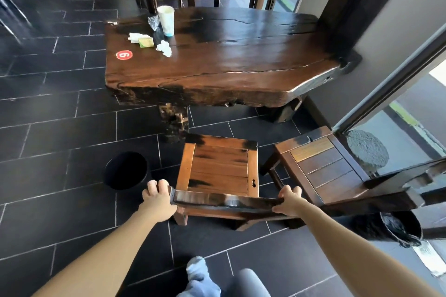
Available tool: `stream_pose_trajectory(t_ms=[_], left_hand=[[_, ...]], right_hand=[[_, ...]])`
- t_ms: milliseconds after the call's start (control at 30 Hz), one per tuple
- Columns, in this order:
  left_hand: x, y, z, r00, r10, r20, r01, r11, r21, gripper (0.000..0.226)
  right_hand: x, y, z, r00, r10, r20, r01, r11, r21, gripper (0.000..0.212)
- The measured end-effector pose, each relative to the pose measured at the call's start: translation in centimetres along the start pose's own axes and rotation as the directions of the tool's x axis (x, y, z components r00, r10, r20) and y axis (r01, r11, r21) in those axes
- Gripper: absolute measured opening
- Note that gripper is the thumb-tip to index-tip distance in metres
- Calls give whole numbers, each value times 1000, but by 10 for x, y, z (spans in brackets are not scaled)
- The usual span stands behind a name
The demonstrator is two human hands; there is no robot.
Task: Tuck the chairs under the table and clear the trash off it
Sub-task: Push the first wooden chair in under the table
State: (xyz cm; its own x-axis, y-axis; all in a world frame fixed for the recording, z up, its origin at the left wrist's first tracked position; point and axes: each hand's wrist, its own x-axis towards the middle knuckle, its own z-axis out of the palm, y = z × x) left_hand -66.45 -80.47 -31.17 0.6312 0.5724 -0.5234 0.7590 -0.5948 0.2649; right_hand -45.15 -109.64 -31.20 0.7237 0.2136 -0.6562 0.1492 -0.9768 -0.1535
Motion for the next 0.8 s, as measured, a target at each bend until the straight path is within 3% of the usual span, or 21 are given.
stream_pose_trajectory(t_ms=[400,567,700,800], left_hand=[[-8,-3,-4,999,22,-42,-26,995,-94,51],[-12,-7,-9,990,73,-124,-84,993,-88,43],[-20,-7,-3,982,43,-182,-59,995,-83,40],[-25,-11,11,951,98,-295,-128,988,-83,42]], right_hand=[[-27,0,6,992,-59,-108,56,998,-25,48],[-33,10,10,979,-110,-172,111,994,-2,36],[-42,21,17,967,-103,-234,119,991,54,44],[-48,24,23,949,-95,-300,138,983,123,45]])
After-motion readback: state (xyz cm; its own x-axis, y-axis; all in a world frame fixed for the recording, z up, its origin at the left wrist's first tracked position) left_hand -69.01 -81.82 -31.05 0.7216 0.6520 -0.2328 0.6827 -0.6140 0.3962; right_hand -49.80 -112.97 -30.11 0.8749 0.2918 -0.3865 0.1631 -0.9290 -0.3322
